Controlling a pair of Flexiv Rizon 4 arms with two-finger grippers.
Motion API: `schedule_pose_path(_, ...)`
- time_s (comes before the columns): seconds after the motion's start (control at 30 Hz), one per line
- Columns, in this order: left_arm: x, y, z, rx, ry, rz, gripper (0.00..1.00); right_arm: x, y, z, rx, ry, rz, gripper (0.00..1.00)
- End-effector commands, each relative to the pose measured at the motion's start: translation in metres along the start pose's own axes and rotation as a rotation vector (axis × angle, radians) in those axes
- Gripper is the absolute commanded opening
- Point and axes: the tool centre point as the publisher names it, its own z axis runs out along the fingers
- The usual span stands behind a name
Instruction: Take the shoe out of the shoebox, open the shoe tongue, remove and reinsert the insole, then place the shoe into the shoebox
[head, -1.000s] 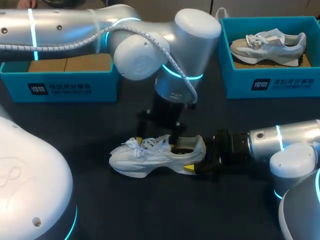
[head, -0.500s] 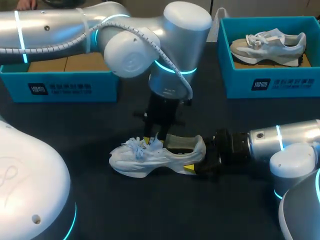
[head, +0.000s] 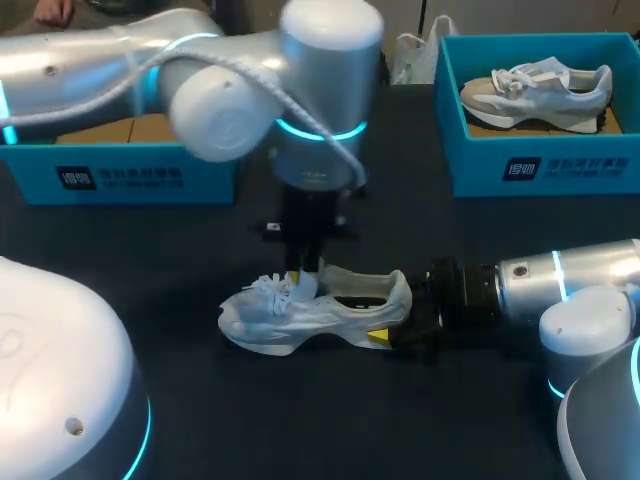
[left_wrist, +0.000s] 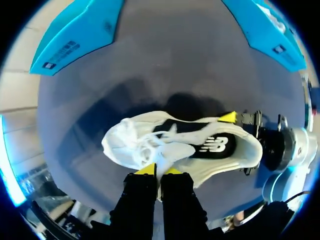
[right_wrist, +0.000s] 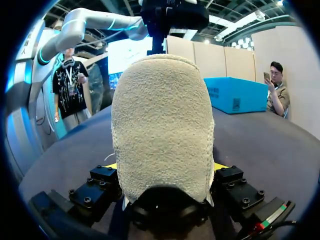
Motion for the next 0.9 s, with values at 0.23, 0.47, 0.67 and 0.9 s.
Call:
schedule_pose_path(0.23, -0.082, 0.007, 0.020, -0.001, 0.295, -0.058, 0.00, 0.000, 0.001, 0.001, 0.007, 0.000, 0.001, 0.00)
schedule_pose_path(0.47, -0.096, 0.012, 0.036, -0.019, 0.306, -0.051, 0.00, 0.000, 0.001, 0.001, 0.007, 0.000, 0.001, 0.00)
schedule_pose_path(0.67, -0.101, 0.009, 0.065, -0.030, 0.246, -0.056, 0.00, 0.000, 0.001, 0.001, 0.007, 0.000, 0.001, 0.00)
schedule_pose_path(0.9, -0.110, 0.008, 0.083, -0.056, 0.202, -0.057, 0.49, 0.000, 0.001, 0.001, 0.007, 0.000, 0.001, 0.00)
